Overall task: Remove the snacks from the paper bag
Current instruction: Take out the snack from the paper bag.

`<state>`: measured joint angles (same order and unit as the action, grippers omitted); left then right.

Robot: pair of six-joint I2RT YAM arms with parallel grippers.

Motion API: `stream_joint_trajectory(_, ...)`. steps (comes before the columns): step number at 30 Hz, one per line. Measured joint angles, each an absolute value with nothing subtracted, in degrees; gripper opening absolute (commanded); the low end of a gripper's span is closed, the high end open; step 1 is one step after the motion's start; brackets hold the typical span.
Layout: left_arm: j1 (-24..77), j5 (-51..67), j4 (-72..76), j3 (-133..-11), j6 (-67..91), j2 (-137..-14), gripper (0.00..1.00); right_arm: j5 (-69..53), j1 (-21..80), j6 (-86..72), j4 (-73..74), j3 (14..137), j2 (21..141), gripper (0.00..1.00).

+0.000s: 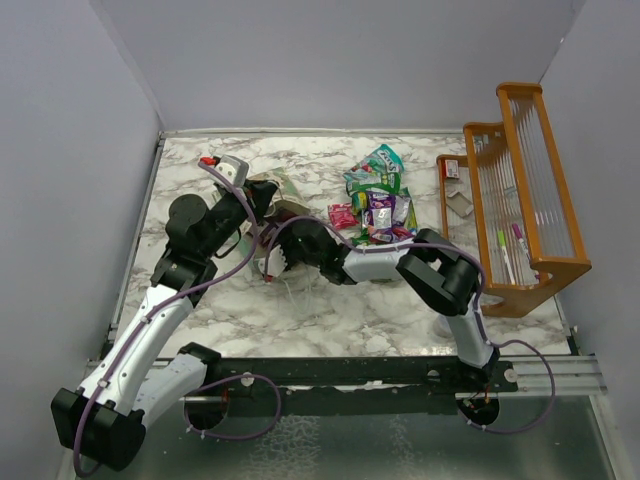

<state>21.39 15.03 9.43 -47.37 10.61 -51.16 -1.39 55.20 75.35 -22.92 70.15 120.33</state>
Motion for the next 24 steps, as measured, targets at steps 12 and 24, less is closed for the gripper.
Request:
stream_joint_trajectory(12, 21.4, 14.5, 9.6, -47.4, 10.6, -51.5, 0.0, -6.1, 54.5, 73.0, -22.1, 65.8, 114.0, 0.01)
stream_joint_trajectory(24, 21.4, 13.3, 9.5, -47.4, 10.8, -52.1, 0.0, -11.3, 55.9, 64.9, -21.4, 56.2, 97.5, 0.01)
